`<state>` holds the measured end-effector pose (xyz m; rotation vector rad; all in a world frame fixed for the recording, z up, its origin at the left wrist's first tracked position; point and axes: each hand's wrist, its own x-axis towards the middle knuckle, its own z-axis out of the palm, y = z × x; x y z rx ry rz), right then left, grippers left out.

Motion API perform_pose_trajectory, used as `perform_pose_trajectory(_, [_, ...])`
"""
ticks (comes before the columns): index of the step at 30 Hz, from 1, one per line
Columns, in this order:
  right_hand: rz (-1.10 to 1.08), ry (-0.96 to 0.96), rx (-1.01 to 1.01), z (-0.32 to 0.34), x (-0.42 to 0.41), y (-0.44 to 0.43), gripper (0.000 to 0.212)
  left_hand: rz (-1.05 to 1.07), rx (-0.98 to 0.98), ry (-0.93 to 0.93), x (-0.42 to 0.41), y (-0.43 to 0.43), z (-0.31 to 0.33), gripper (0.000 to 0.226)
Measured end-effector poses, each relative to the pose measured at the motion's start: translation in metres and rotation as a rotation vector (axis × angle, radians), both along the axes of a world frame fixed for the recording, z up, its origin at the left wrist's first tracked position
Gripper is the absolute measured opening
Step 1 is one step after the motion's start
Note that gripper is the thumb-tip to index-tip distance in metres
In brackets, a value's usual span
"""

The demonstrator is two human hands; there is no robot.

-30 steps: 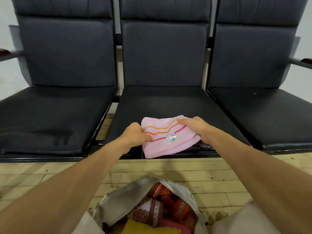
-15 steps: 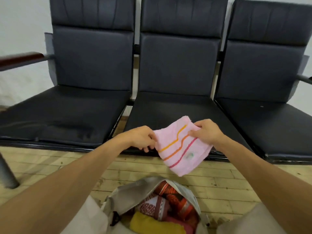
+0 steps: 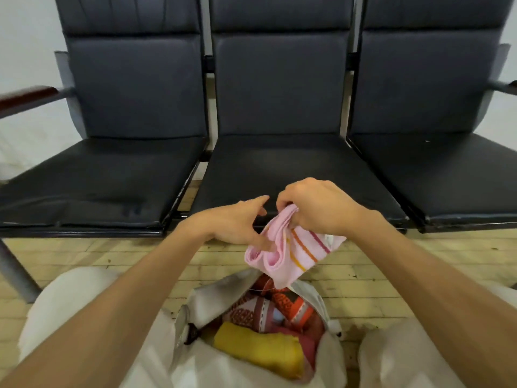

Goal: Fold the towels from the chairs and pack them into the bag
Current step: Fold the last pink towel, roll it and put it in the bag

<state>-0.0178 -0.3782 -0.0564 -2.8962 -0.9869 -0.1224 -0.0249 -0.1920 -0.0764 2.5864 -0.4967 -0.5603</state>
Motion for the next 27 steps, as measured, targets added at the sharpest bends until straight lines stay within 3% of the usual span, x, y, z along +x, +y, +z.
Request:
perform_pose_trajectory(5, [-0.037, 0.082, 0.13, -0.001, -0.004, -0.011, 0.014, 0.088, -0.132, 0.111, -0.012, -0.012, 0.001, 0.085])
perform_pose_trajectory(10, [-0.045, 0.151, 0.237, 0.004, -0.01, -0.011, 0.022, 0.128, 0.027, -0.105, -0.02, -0.022, -0.011, 0.038])
perform_pose_trajectory(14, [-0.052, 0.201, 0.145, 0.006, -0.01, -0.016, 0.027, 0.128, -0.026, -0.164, -0.022, -0.015, -0.005, 0.007])
perform_pose_trajectory(18, [-0.016, 0.264, 0.004, 0.001, -0.01, -0.019, 0.013, 0.111, -0.039, -0.161, -0.029, 0.001, 0.001, 0.016])
perform_pose_trajectory(21, [-0.002, 0.302, -0.033, -0.002, -0.009, -0.026, 0.02, 0.086, -0.105, -0.168, -0.033, 0.016, 0.005, 0.01])
perform_pose_trajectory(24, [-0.003, 0.399, 0.077, 0.001, -0.01, -0.036, 0.012, 0.071, -0.229, -0.19, -0.037, 0.031, 0.008, 0.01])
perform_pose_trajectory(27, [-0.003, 0.396, 0.238, 0.004, -0.011, -0.044, 0.013, 0.087, -0.482, -0.128, -0.041, 0.042, 0.01, 0.008])
